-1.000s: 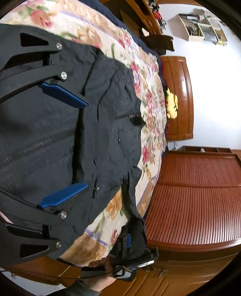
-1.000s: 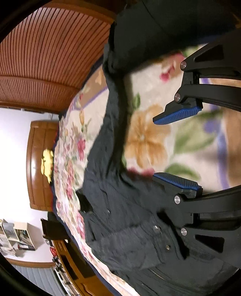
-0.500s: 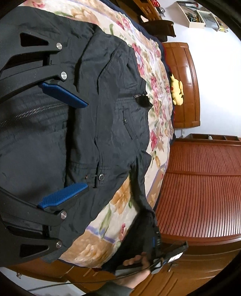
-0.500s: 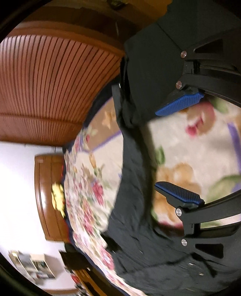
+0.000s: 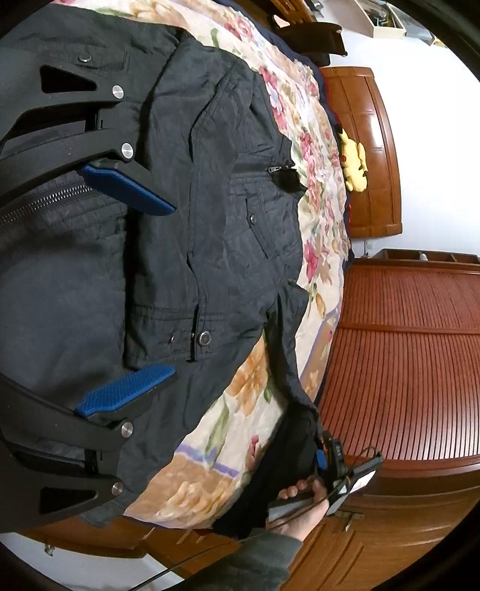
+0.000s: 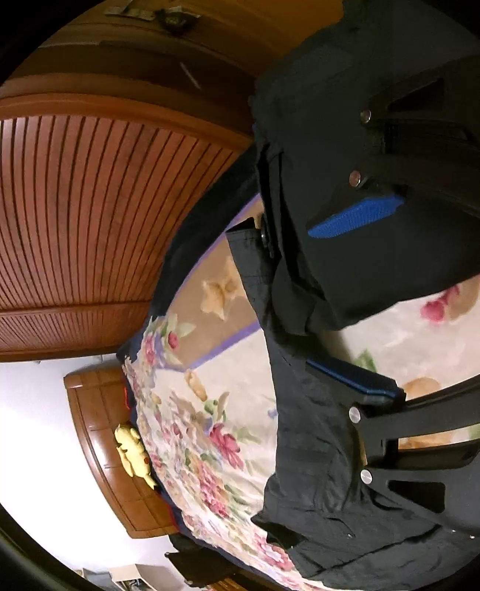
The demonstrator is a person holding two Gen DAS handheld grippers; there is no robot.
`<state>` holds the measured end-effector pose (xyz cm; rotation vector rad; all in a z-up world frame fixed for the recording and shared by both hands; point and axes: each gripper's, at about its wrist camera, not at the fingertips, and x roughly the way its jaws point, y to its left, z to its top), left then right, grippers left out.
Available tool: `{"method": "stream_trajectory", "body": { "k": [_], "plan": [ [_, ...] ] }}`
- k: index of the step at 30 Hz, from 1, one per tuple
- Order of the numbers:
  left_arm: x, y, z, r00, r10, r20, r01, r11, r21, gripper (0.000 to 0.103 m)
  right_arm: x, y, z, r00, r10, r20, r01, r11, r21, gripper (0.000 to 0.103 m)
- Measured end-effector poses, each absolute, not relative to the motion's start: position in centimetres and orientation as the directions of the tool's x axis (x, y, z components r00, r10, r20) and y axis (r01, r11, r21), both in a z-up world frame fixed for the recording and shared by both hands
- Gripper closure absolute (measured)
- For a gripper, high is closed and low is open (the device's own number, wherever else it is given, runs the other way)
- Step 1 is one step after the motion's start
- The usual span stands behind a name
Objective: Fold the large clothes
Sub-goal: 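Move the right tool to the other sleeve cuff and grasp it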
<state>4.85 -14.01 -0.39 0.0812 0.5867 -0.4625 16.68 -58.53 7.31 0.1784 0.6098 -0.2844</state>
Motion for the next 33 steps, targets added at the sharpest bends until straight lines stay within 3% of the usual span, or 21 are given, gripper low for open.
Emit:
{"method": "stream_trajectory", "body": {
  "k": [9, 17, 21, 26, 31, 33],
  "plan": [
    [5.5, -14.1, -1.1, 0.713, -0.403, -0.573, 0.453, 0.890, -0.063, 0.019, 21.2, -59.3, 6.4, 0.744, -0.224, -0.630, 0.340, 0.938, 0.069, 0.041],
    [5.5, -14.4, -1.6, 0.704, -0.395, -0.591, 0.458, 0.888, -0.047, 0.019, 23.7, -61.7, 6.1, 0.729, -0.234, -0.643, 0.426, 0.890, 0.160, 0.041],
    [5.5, -14.4, -1.7, 0.700, -0.395, -0.595, 0.459, 0.887, -0.050, 0.019, 23.7, -60.9, 6.2, 0.752, -0.236, -0.615, 0.418, 0.892, 0.169, 0.041],
    [5.6, -14.3, -1.9, 0.698, -0.392, -0.599, 0.456, 0.888, -0.050, 0.019, 23.0, -58.4, 6.2, 0.744, -0.329, -0.582, 0.437, 0.898, 0.049, 0.041],
    [5.5, -14.3, -1.9, 0.699, -0.390, -0.600, 0.457, 0.888, -0.045, 0.019, 21.6, -56.5, 6.5, 0.812, -0.290, -0.507, 0.379, 0.922, 0.079, 0.041],
    [5.5, -14.3, -2.0, 0.699, -0.390, -0.600, 0.457, 0.888, -0.045, 0.019, 22.1, -56.7, 5.9, 0.810, -0.228, -0.540, 0.347, 0.929, 0.127, 0.041]
  ]
}}
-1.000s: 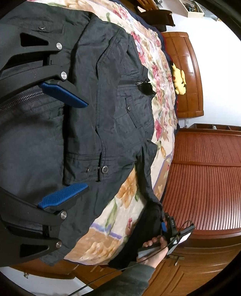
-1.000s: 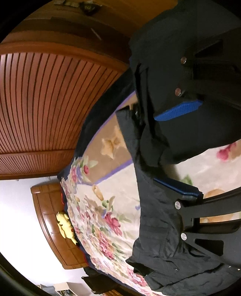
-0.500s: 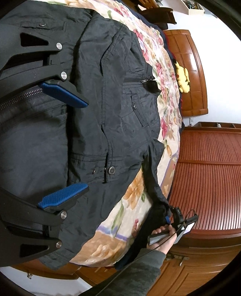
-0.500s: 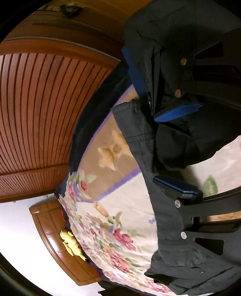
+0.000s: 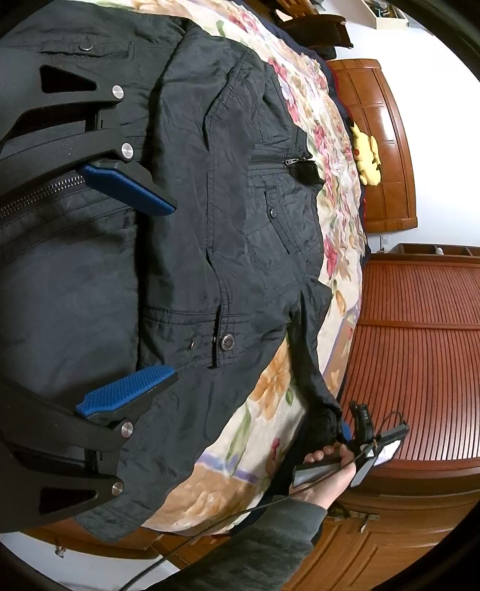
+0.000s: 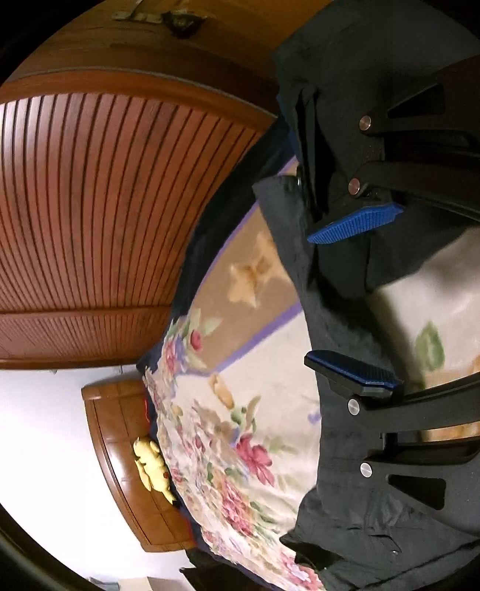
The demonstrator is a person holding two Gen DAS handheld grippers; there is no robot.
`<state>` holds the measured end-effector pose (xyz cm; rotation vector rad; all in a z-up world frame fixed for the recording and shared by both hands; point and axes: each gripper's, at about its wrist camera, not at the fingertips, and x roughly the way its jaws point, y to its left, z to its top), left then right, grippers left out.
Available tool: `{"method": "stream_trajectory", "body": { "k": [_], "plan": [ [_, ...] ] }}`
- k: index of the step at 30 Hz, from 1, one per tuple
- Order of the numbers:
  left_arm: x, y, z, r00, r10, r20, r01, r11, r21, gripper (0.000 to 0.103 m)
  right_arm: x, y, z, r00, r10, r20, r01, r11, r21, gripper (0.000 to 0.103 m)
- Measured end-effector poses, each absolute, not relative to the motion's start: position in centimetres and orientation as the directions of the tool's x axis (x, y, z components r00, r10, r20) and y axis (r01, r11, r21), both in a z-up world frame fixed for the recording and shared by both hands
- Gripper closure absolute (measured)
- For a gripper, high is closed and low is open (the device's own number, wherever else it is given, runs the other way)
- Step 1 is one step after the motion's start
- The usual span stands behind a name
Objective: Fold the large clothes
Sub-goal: 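Move the right tool to the other sleeve cuff and grasp it, then carry the held sleeve across the jacket body and open the right tool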
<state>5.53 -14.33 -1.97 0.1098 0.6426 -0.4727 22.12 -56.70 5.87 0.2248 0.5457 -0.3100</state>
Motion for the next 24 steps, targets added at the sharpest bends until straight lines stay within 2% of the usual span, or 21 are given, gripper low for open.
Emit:
{"method": "stream_trajectory", "body": {
  "k": [5, 7, 8, 9, 10, 16, 24],
  "plan": [
    [5.6, -14.2, -2.0, 0.695, -0.393, -0.603, 0.455, 0.889, -0.054, 0.019, 24.2, -58.2, 4.3, 0.781, -0.166, -0.602, 0.340, 0.922, 0.187, 0.041],
    [5.7, -14.1, -2.1, 0.692, -0.394, -0.605, 0.455, 0.888, -0.058, 0.019, 25.0, -58.3, 4.0, 0.770, -0.164, -0.617, 0.337, 0.925, 0.175, 0.055],
    [5.7, -14.1, -2.1, 0.691, -0.395, -0.605, 0.456, 0.888, -0.060, 0.019, 25.5, -58.4, 3.9, 0.761, -0.175, -0.624, 0.340, 0.928, 0.155, 0.071],
    [5.7, -14.1, -2.1, 0.690, -0.396, -0.606, 0.455, 0.888, -0.061, 0.019, 25.9, -58.4, 3.6, 0.744, -0.198, -0.638, 0.351, 0.929, 0.121, 0.094],
    [5.8, -14.1, -2.0, 0.691, -0.395, -0.605, 0.453, 0.889, -0.063, 0.019, 26.3, -58.4, 3.6, 0.726, -0.229, -0.648, 0.368, 0.926, 0.086, 0.100],
    [5.5, -13.7, -1.8, 0.704, -0.388, -0.595, 0.442, 0.895, -0.061, 0.019, 24.3, -55.7, 6.5, 0.793, -0.240, -0.561, 0.299, 0.954, 0.014, 0.102],
    [4.7, -11.7, -1.0, 0.734, -0.365, -0.573, 0.405, 0.912, -0.062, 0.019, 18.1, -47.9, 10.5, 0.891, -0.109, -0.441, 0.087, 0.994, -0.068, 0.102]
  ]
}}
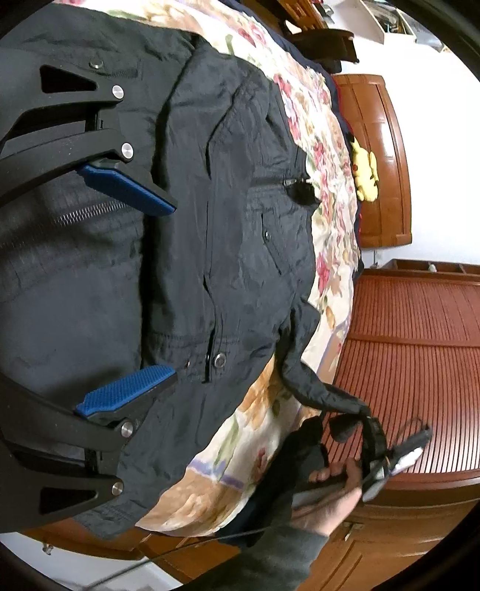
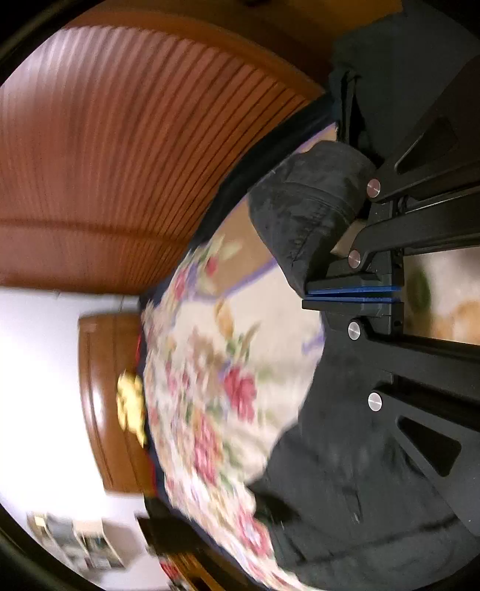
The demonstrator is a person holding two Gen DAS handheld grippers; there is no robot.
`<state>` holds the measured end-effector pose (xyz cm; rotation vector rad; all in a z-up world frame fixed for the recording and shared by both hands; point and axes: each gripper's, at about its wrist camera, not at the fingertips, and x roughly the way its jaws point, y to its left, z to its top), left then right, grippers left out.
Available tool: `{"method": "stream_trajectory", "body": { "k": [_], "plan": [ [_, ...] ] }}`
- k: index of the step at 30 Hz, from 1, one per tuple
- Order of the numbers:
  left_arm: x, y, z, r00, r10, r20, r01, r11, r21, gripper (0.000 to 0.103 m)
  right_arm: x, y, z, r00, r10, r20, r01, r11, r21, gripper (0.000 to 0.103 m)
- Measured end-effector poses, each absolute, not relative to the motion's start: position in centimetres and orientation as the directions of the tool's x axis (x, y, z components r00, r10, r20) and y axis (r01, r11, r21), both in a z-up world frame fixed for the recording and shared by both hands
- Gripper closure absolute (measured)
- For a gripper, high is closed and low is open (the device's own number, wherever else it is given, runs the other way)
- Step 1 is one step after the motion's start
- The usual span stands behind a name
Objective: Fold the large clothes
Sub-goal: 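Carry the held sleeve across the jacket body and open the right tool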
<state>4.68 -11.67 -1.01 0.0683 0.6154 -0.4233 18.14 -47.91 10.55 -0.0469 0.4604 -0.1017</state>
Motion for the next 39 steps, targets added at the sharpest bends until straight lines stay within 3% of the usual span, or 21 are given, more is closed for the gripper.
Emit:
{"method": "stream_trajectory", "body": {
  "k": [4, 12, 19, 32, 34, 36, 39],
  "plan": [
    [4.4, -10.0, -0.9, 0.748, -0.347, -0.566, 0.377, 0.924, -0.069, 0.019, 14.3, -43.3, 11.3, 0.922, 0.006, -0.388, -0.041, 0.996, -0.082, 0.102],
    [3.9, -6.9, -1.0, 0.764, -0.300, -0.571, 0.325, 0.944, -0.060, 0.019, 8.3, -34.0, 10.1, 0.903, 0.196, -0.381, -0.270, 0.951, -0.150, 0.102],
    [2.9, -4.9, -1.0, 0.774, -0.284, -0.566, 0.300, 0.952, -0.067, 0.019, 4.0, -32.7, 9.2, 0.869, 0.315, -0.380, -0.395, 0.906, -0.151, 0.102],
    [2.0, -2.3, -1.0, 0.785, -0.272, -0.557, 0.269, 0.959, -0.090, 0.019, 1.9, -32.6, 4.7, 0.732, 0.362, -0.577, -0.474, 0.879, -0.050, 0.100],
    [2.0, -2.1, -0.9, 0.785, -0.273, -0.555, 0.268, 0.959, -0.092, 0.019, 1.7, -32.5, 5.4, 0.746, 0.346, -0.568, -0.462, 0.884, -0.068, 0.090],
    [2.0, -2.1, -0.9, 0.786, -0.274, -0.554, 0.269, 0.959, -0.092, 0.019, 1.1, -33.1, 6.6, 0.766, 0.342, -0.545, -0.449, 0.890, -0.072, 0.066],
    [2.0, -2.1, -0.9, 0.786, -0.275, -0.554, 0.269, 0.959, -0.095, 0.019, 0.0, -33.2, 6.8, 0.795, 0.346, -0.498, -0.435, 0.897, -0.071, 0.046]
  ]
}}
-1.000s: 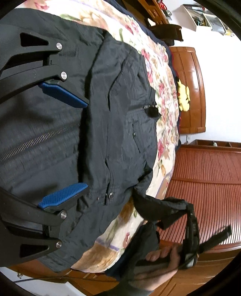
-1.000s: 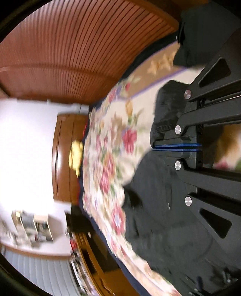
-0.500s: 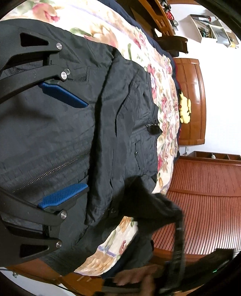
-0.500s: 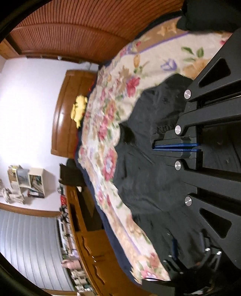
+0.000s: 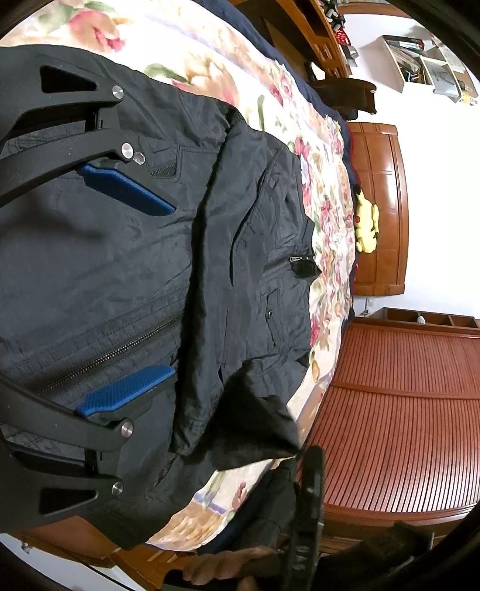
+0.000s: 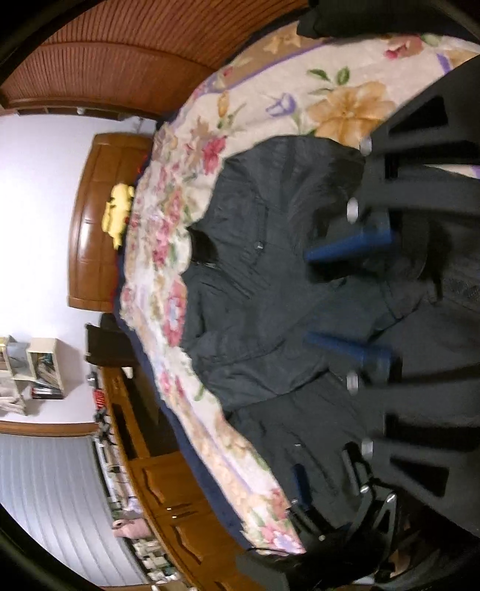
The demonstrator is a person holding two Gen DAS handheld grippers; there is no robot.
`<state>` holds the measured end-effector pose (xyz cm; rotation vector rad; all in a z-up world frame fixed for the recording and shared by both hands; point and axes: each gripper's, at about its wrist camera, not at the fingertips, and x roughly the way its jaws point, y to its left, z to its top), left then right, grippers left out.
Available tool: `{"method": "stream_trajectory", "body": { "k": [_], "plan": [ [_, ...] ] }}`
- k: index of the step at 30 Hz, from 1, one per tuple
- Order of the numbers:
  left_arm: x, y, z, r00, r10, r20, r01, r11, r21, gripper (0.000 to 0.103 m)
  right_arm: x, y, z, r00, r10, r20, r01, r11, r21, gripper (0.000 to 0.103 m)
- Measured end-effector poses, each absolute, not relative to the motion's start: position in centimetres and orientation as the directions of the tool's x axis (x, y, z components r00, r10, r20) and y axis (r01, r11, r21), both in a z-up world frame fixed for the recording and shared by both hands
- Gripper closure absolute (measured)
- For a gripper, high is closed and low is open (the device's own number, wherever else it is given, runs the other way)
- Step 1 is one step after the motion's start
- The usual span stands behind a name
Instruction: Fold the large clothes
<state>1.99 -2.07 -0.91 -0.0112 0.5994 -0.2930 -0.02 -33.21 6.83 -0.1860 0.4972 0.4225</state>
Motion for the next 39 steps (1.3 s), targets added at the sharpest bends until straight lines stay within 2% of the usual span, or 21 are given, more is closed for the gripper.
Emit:
{"method": "stream_trajectory", "body": {
  "k": [4, 7, 14, 19, 21, 29, 31, 33, 35, 39],
  "plan": [
    [2.0, -2.1, -0.9, 0.786, -0.274, -0.555, 0.269, 0.959, -0.093, 0.019, -1.4, -33.9, 6.3, 0.818, 0.314, -0.481, -0.393, 0.917, -0.071, 0.044],
    [2.0, -2.1, -0.9, 0.785, -0.275, -0.555, 0.269, 0.959, -0.094, 0.019, -0.6, -34.1, 4.7, 0.819, 0.258, -0.513, -0.356, 0.929, -0.100, 0.044],
    [2.1, -2.3, -1.0, 0.782, -0.278, -0.558, 0.275, 0.957, -0.091, 0.019, 2.8, -35.5, 1.9, 0.795, 0.187, -0.577, -0.262, 0.964, -0.049, 0.044],
    [2.1, -2.4, -1.1, 0.782, -0.278, -0.558, 0.275, 0.957, -0.091, 0.019, 5.6, -35.3, 0.1, 0.735, 0.192, -0.651, -0.237, 0.971, 0.019, 0.044],
    [2.1, -2.3, -1.0, 0.782, -0.278, -0.557, 0.275, 0.957, -0.092, 0.019, 6.3, -35.1, -0.5, 0.709, 0.209, -0.674, -0.239, 0.970, 0.049, 0.041],
    [2.0, -2.3, -1.0, 0.785, -0.276, -0.554, 0.273, 0.958, -0.090, 0.019, 8.0, -33.7, -1.8, 0.675, 0.251, -0.694, -0.244, 0.963, 0.112, 0.040],
    [2.0, -2.4, -1.0, 0.786, -0.277, -0.552, 0.272, 0.958, -0.092, 0.019, 8.1, -33.1, -1.9, 0.664, 0.276, -0.695, -0.274, 0.955, 0.117, 0.052],
    [1.9, -2.3, -0.9, 0.787, -0.275, -0.552, 0.272, 0.958, -0.090, 0.019, 8.5, -32.9, -1.7, 0.660, 0.285, -0.695, -0.305, 0.947, 0.098, 0.074],
    [1.8, -2.3, -0.8, 0.792, -0.272, -0.547, 0.269, 0.959, -0.088, 0.019, 8.0, -32.1, -0.6, 0.687, 0.272, -0.673, -0.330, 0.943, 0.045, 0.088],
    [0.9, -1.2, 0.0, 0.819, -0.257, -0.513, 0.251, 0.964, -0.082, 0.019, 6.5, -30.4, 2.7, 0.738, 0.302, -0.603, -0.379, 0.925, -0.001, 0.093]
  ]
}}
